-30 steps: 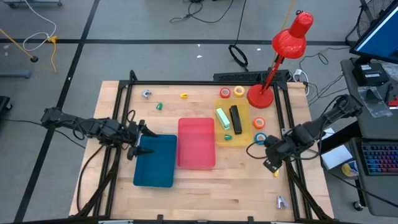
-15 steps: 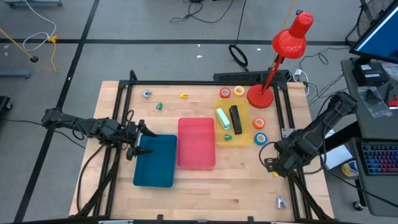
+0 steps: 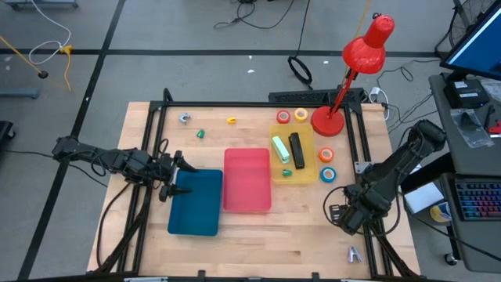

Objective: Pick and place Stapler, Stapler remover, tape
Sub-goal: Put the bottom yellow stapler into the yellow bin

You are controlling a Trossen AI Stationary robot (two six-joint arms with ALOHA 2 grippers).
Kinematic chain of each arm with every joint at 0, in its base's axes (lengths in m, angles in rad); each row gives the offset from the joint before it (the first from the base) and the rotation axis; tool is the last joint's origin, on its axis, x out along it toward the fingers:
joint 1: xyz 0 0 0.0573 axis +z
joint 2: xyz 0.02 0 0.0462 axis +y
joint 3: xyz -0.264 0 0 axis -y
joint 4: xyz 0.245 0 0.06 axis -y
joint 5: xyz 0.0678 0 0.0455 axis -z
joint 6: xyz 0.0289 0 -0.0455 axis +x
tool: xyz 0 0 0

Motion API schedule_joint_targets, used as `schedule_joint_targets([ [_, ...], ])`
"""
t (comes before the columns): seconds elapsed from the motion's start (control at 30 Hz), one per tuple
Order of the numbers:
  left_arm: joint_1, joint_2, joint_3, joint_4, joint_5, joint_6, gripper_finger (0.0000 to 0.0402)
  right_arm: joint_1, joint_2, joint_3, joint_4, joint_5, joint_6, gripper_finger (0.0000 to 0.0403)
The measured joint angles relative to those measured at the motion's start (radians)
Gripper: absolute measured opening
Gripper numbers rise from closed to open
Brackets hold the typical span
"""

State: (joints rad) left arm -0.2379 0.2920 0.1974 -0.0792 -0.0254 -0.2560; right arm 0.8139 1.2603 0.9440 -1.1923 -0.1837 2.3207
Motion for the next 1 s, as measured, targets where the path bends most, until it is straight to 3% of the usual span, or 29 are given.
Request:
schedule_joint_targets([
  [0.23, 0.0, 0.0, 0.0, 0.0, 0.003, 0.012, 0.0365, 0.0, 0.058, -0.013, 0.02, 0.0, 0.015, 0.0155],
  [0.67, 0.0, 0.0, 0.0, 0.002, 0.033, -0.014, 0.0365, -0.016, 0.037, -0.324, 0.495, -0.109, 0.047, 0.0155],
  [1.0, 0.0, 0.0, 0.0, 0.006, 0.035, -0.02, 0.0365, -0.016, 0.009, -0.369, 0.497, -0.107, 0.049, 0.0155],
])
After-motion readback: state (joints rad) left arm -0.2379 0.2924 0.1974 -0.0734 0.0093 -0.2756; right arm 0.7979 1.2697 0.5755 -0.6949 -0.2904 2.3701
